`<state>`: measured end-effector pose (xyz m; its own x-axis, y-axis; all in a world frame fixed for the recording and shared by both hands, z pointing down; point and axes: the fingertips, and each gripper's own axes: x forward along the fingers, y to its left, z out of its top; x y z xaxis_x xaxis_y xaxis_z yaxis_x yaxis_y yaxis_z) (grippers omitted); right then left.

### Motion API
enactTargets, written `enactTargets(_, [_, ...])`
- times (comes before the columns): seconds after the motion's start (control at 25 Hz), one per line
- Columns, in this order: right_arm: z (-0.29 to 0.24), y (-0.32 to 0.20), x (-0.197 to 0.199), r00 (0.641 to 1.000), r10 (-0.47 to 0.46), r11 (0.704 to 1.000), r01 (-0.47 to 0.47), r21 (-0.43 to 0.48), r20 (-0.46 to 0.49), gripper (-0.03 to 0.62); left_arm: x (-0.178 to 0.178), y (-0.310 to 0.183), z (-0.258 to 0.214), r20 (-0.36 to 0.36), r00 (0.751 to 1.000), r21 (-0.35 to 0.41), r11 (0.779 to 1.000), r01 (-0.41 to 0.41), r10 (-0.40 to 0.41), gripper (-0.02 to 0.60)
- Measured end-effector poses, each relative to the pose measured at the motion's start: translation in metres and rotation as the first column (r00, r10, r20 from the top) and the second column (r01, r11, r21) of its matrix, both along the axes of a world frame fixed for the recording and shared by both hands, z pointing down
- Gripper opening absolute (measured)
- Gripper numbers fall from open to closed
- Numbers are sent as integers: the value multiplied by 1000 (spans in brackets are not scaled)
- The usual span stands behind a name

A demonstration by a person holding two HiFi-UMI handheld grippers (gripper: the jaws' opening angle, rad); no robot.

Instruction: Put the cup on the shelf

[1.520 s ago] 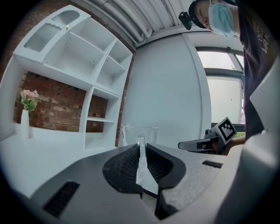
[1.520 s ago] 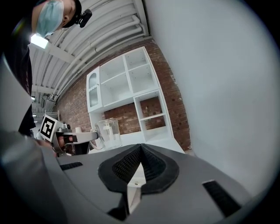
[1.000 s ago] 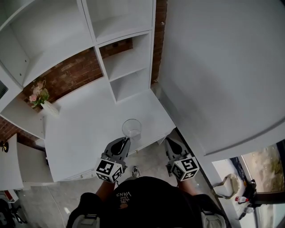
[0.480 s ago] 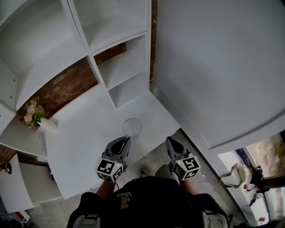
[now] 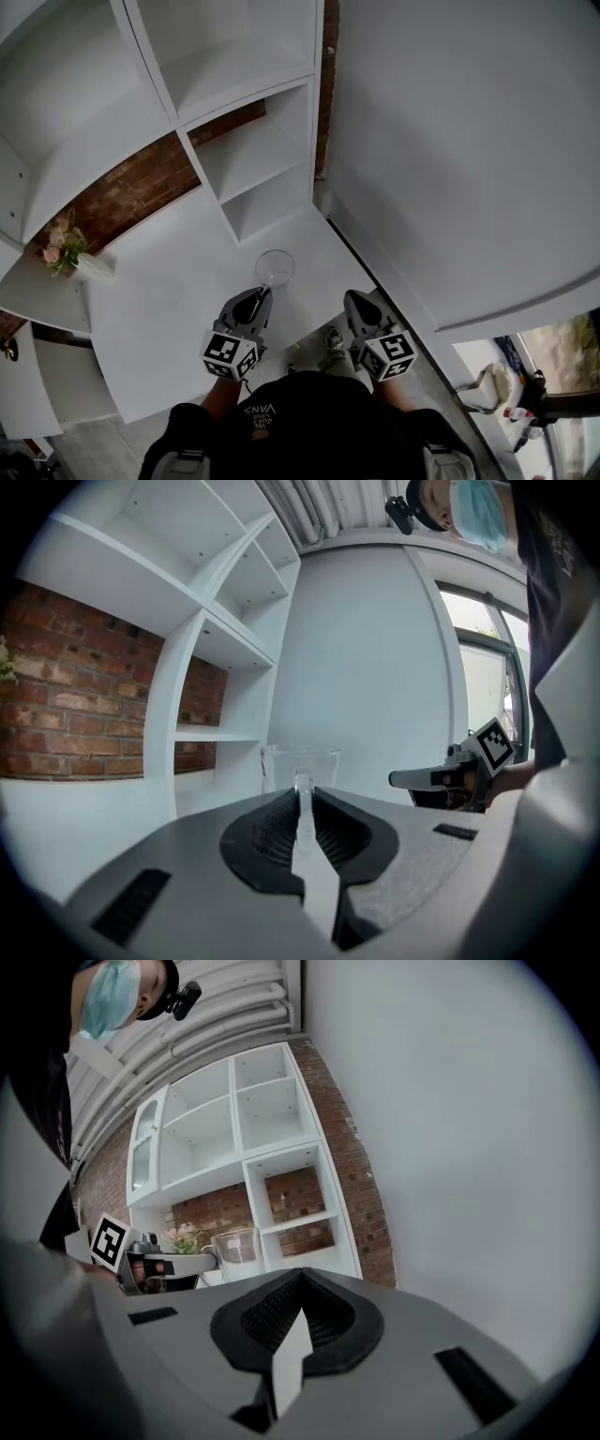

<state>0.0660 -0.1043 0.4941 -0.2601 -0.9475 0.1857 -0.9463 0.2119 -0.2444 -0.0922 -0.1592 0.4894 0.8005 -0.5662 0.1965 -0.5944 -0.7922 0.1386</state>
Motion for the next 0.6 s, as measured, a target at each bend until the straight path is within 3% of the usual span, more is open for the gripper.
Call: enactTargets(0.6, [9, -79, 48, 992, -128, 992, 128, -18, 13, -5, 47, -96, 21, 38, 987, -9, 988, 155, -154, 32])
